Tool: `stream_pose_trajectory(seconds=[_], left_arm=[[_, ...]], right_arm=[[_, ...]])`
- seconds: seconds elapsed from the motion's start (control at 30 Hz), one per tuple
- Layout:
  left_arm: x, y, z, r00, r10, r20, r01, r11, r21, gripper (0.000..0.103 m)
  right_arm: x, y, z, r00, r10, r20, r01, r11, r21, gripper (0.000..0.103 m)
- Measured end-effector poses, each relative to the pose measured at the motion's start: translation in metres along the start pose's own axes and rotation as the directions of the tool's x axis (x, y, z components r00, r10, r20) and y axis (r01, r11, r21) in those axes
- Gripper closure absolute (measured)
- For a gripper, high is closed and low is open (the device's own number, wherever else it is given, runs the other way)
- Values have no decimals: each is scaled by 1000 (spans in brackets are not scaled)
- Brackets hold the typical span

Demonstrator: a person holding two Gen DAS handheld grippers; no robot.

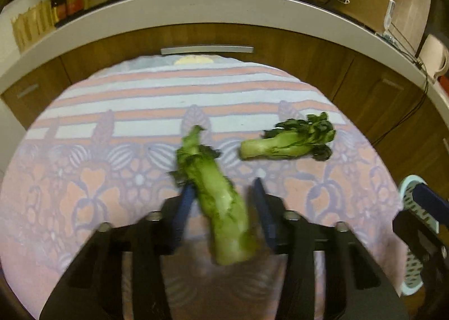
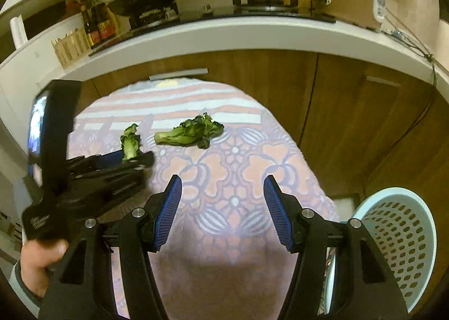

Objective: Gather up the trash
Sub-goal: 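Grasp a bok choy stalk with the left tool while the right tool grasps the other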

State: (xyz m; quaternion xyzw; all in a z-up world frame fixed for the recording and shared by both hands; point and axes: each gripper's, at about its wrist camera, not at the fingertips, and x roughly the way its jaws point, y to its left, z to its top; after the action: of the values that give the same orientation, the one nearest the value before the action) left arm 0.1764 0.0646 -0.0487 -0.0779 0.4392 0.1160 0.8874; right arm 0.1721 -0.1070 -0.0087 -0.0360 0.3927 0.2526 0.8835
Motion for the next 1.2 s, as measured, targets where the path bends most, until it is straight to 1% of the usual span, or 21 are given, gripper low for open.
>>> stream_pose_trajectory(seconds=[0.07,0.17,0.27,0.3,0.37,0.43,0.47,0.53,0.6,0.63,0.7,0.77,0.8,0.93,1.0,1.03,1.1,1.13,1.17,1.2], left_arm=[[-3,11,-1,998,-57,-3,57,998,-19,75],[-11,21,-4,993,-119,-13,119,993,-19,79],[-21,32,-9,995,-102,1,102,995,-3,80],[-25,42,-10,995,-101,14,102,995,-13,80],[-26,54,-11,994,-101,29,102,994,-37,80],[-27,69,-14,994,-96,55,99,993,-58,81],[-28,74,-16,992,-104,65,108,992,-68,81],[-26,84,-18,986,-141,90,149,984,-93,80],[-26,91,-23,978,-173,120,187,976,-112,80],[-24,92,-23,977,-177,122,191,974,-118,80],[-27,94,-23,975,-180,132,196,973,-125,80],[-27,94,-23,975,-181,130,197,972,-126,80],[-27,95,-23,975,-183,127,199,971,-129,80],[-25,97,-23,973,-195,126,212,967,-140,80],[-26,98,-24,972,-198,126,215,966,-143,80],[-26,98,-24,972,-197,127,214,966,-144,80],[-27,97,-24,973,-194,129,211,967,-139,80],[-26,97,-23,973,-193,129,210,968,-138,80],[-27,97,-24,973,-190,132,207,969,-136,80],[-29,96,-24,973,-185,139,204,970,-130,80]], right_arm=[[9,0,4,1000,21,-22,-21,1000,16,46],[20,7,12,998,42,-44,-41,999,20,46],[38,23,20,995,43,-94,-45,999,-14,47],[47,30,23,992,57,-111,-59,998,-20,51],[60,40,26,989,71,-130,-75,997,-23,54],[73,48,31,987,63,-145,-67,998,-23,54],[81,50,33,986,62,-156,-65,998,-12,54],[94,50,37,983,62,-173,-59,998,25,54],[97,49,42,986,66,-154,-59,997,52,54],[100,47,46,986,73,-147,-62,995,78,53],[104,46,51,985,102,-137,-86,989,117,47],[111,44,56,984,125,-128,-102,980,173,47],[112,44,59,986,121,-119,-97,977,192,46],[122,54,68,995,44,-91,-23,975,220,46],[124,62,69,996,-18,-85,34,981,193,47],[125,69,68,995,-60,-80,73,983,168,49],[127,79,65,985,-159,-73,166,981,104,69],[127,82,64,978,-198,-67,203,976,78,72],[126,82,63,979,-194,-64,199,977,74,77],[124,80,63,981,-183,-65,188,980,72,79]])
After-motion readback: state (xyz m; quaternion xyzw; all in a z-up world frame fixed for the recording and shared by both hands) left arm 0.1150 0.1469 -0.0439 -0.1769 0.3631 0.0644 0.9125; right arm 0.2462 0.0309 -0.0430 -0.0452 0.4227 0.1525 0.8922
